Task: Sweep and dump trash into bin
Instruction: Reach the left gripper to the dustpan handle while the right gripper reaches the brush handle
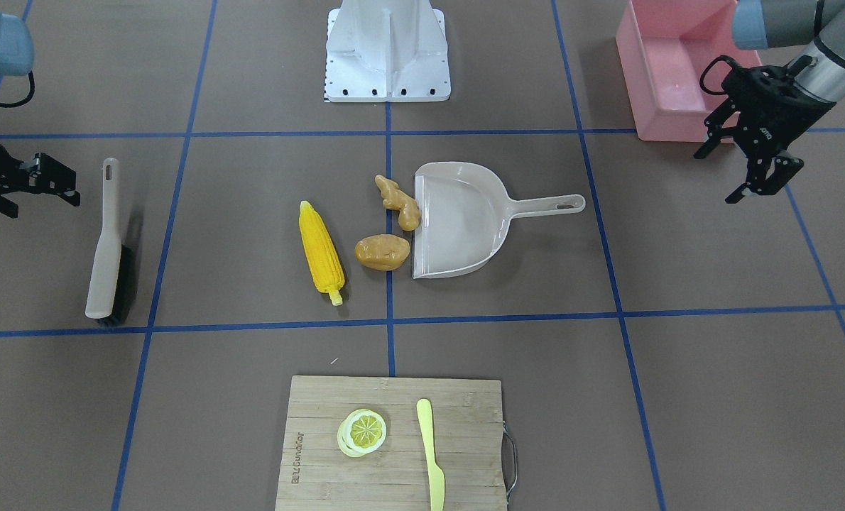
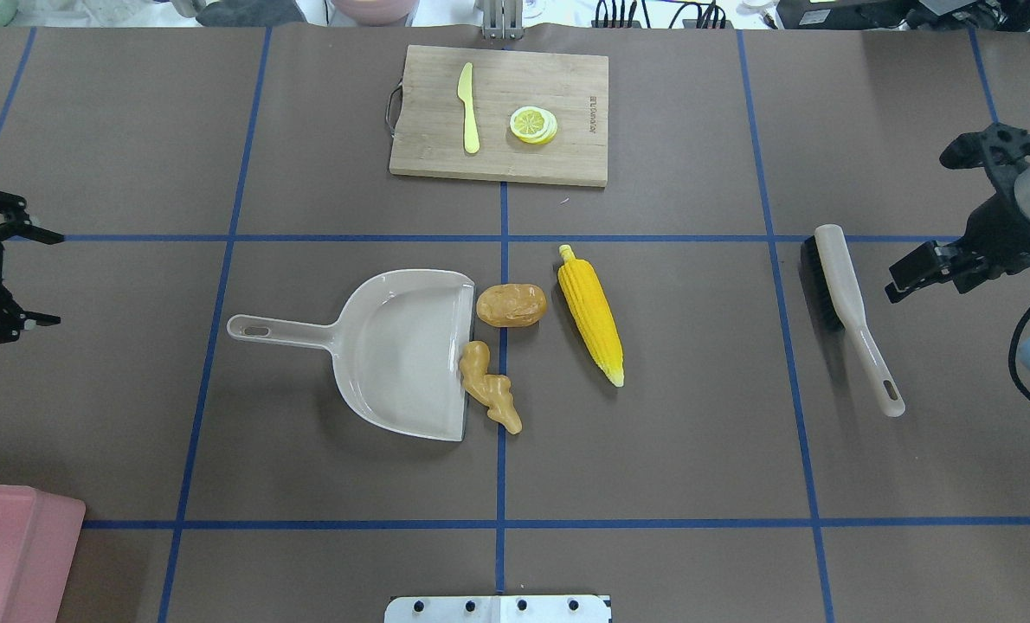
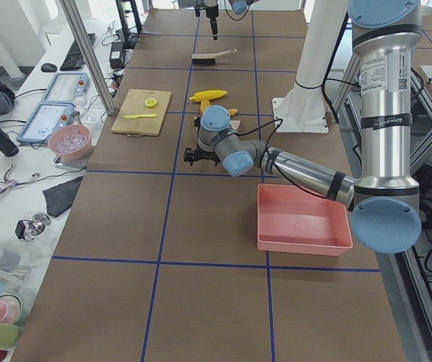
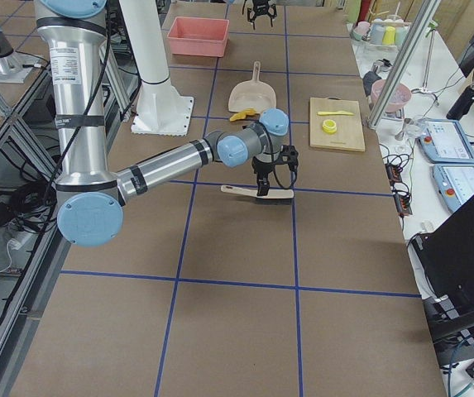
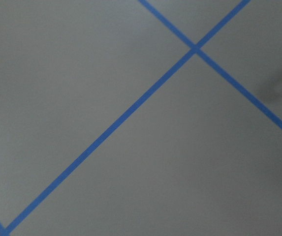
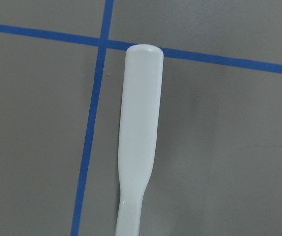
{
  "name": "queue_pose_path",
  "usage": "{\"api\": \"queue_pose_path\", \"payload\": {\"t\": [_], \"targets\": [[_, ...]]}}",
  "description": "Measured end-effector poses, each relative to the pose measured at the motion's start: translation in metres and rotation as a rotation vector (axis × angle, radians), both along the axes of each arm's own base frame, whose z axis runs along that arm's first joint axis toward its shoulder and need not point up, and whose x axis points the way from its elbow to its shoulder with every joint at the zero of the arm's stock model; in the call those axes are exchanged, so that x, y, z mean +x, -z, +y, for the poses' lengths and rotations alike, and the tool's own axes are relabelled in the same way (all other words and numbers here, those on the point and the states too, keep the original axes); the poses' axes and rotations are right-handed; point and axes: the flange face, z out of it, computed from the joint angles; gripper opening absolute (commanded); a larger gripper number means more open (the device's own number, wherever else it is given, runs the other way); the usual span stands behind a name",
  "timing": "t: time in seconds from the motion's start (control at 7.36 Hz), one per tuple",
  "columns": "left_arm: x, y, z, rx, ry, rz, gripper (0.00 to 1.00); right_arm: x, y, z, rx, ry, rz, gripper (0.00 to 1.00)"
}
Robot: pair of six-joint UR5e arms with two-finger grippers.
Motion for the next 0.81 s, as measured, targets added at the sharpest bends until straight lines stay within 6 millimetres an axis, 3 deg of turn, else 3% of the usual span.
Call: {"api": "queue_pose_path", "payload": {"t": [0.41, 0.81], "targets": [[0.066, 0.044, -0.001, 0.097, -0.137, 0.017, 0.98, -0.038, -0.014, 0.008, -0.015, 0.063, 0.026, 1.0], [0.117, 0.064, -0.013, 0.101, -0.139, -0.007, 0.97, -0.071, -0.024, 0.005, -0.047, 0.105, 0.034, 1.0]]}}
